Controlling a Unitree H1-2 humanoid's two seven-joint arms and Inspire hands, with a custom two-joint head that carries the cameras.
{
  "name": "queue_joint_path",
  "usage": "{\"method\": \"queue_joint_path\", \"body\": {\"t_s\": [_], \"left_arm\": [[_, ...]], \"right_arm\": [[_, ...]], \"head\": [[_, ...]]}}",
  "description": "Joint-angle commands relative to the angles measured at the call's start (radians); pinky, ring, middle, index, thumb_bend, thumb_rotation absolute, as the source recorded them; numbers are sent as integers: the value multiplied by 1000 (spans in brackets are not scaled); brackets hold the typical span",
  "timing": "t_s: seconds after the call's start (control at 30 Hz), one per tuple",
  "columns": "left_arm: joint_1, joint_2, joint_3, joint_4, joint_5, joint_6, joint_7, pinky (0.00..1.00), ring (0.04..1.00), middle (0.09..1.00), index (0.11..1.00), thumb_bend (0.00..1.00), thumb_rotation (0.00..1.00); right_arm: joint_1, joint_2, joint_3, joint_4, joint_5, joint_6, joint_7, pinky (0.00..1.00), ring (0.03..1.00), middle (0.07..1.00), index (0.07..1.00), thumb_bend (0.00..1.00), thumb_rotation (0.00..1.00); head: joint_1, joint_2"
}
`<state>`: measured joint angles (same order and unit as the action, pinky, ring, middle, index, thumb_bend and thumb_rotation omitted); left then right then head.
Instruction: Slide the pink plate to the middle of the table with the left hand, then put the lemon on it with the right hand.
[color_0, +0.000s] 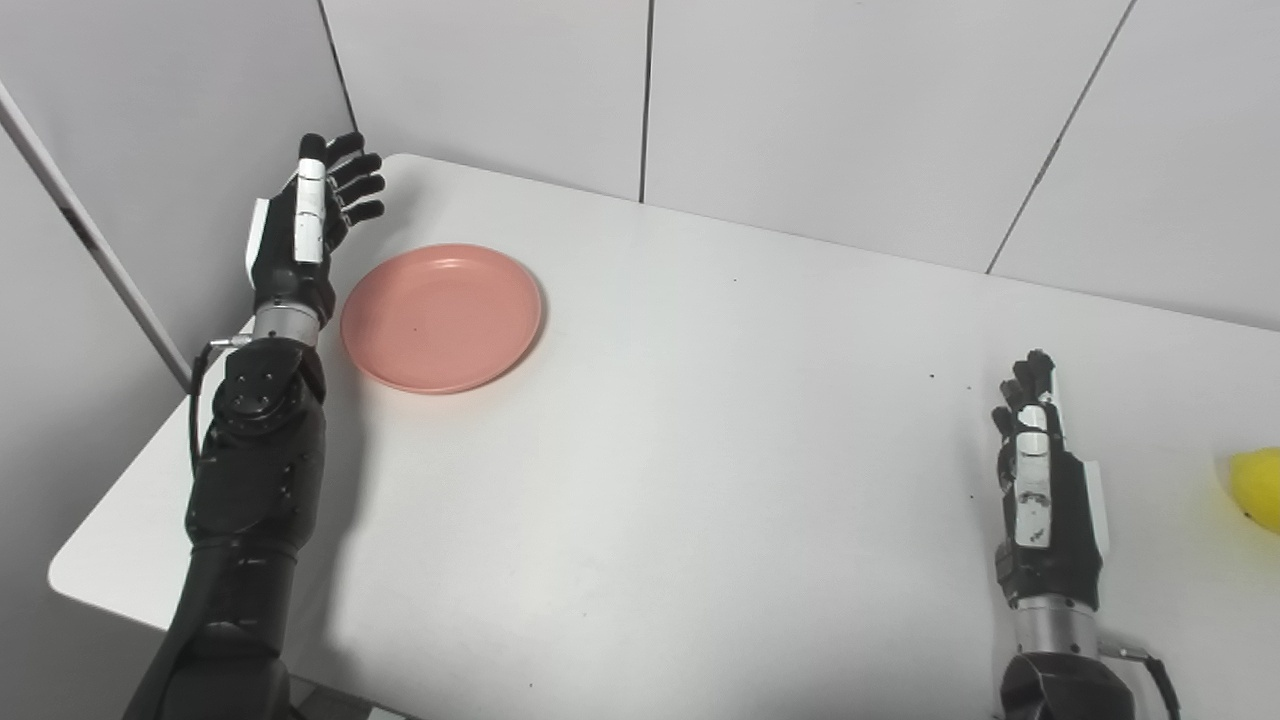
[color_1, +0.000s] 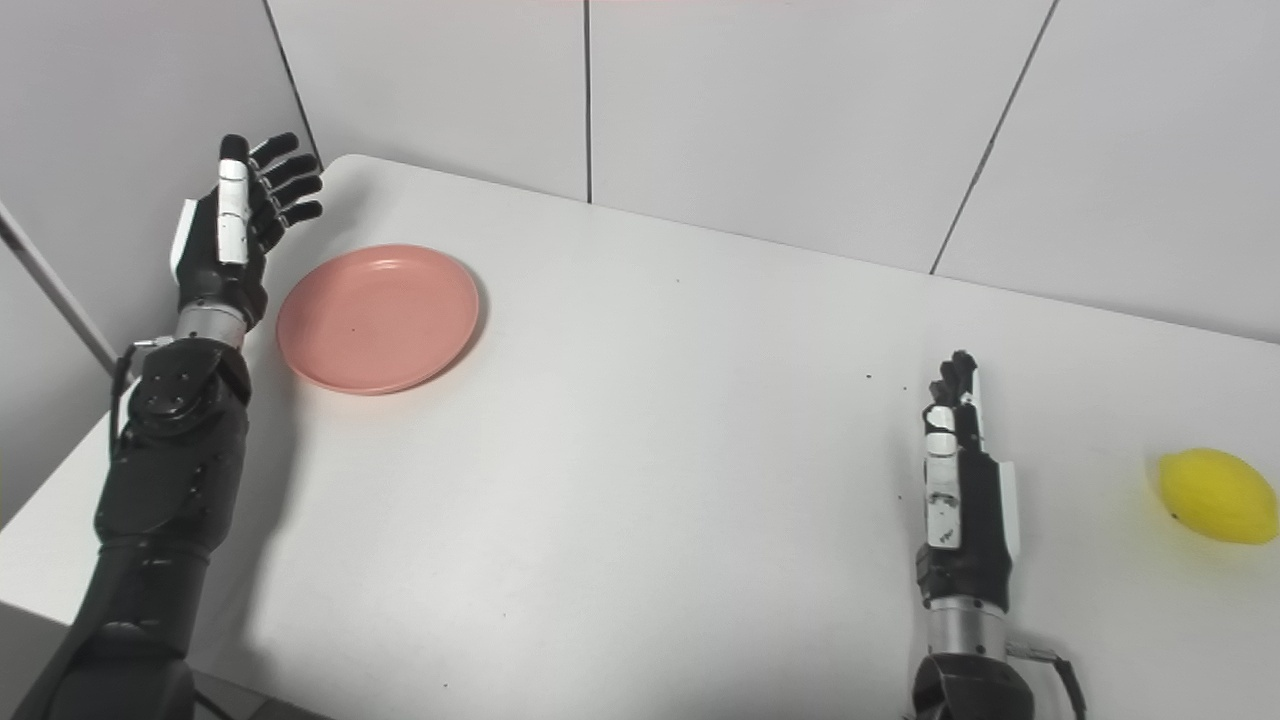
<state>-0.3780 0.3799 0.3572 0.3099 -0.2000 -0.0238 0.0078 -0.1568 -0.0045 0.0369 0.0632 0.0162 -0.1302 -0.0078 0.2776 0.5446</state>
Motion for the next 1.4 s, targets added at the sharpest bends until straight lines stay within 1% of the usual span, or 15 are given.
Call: {"method": "queue_joint_path", "body": {"t_s": [0.0,0.1,0.23,0.33,0.47,0.6,0.7,0.8,0.9,0.93,1.03,1.17,1.23,1.37], "left_arm": [[-26,37,15,-7,-11,-59,-7,713,759,764,760,866,1000],[-28,41,15,17,8,-65,5,699,745,751,746,865,1000],[-30,57,10,84,40,-110,20,686,726,731,725,902,1000],[-34,61,11,128,49,-139,29,685,723,729,722,903,1000],[-36,59,11,168,46,-165,27,709,744,747,738,877,1000],[-42,55,13,214,42,-190,30,729,763,762,748,865,1000],[-43,51,11,231,38,-187,31,753,780,773,756,876,1000],[-44,46,9,235,38,-179,34,785,801,793,784,872,1000],[-44,40,5,239,37,-177,34,806,806,796,786,844,1000],[-43,36,4,230,37,-172,36,816,809,796,786,819,1000],[-47,30,3,247,20,-188,19,813,804,786,777,787,1000],[-55,21,-3,264,2,-193,7,808,801,779,762,836,1000],[-55,16,-9,256,1,-190,8,796,795,776,761,840,1000],[-66,9,-26,284,-15,-215,-21,786,800,788,775,838,1000]], "right_arm": [[-20,-2,-1,-2,6,-65,16,1000,1000,1000,1000,703,1000],[-20,-3,-1,-1,3,-67,14,1000,1000,1000,1000,706,1000],[-18,-1,-1,-6,-2,-59,10,1000,1000,1000,1000,710,1000],[-16,0,-3,-6,4,-56,11,1000,1000,1000,1000,720,1000],[-18,-1,-2,-1,3,-67,13,1000,1000,1000,1000,711,1000],[-17,-3,-1,-5,2,-63,14,1000,1000,1000,1000,705,1000],[-16,-2,-4,-9,8,-58,14,1000,1000,1000,1000,701,1000],[-17,-3,-4,-7,11,-61,16,1000,1000,1000,1000,702,1000],[-17,-5,-2,-8,4,-59,14,1000,1000,1000,1000,709,1000],[-16,-6,-2,-9,4,-58,14,1000,1000,1000,1000,710,1000],[-16,-5,-4,-10,9,-57,14,1000,1000,1000,1000,709,1000],[-16,-6,-4,-12,10,-52,15,1000,1000,1000,1000,716,1000],[-15,-6,-4,-14,9,-49,14,1000,1000,1000,1000,715,1000],[-17,-9,-4,-12,12,-52,18,1000,1000,1000,1000,706,1000]], "head": [[-1,0],[-1,-1],[-1,-1],[0,4],[1,3],[2,5],[2,5],[4,7],[7,8],[7,8],[6,11],[2,14],[3,14],[4,18]]}}
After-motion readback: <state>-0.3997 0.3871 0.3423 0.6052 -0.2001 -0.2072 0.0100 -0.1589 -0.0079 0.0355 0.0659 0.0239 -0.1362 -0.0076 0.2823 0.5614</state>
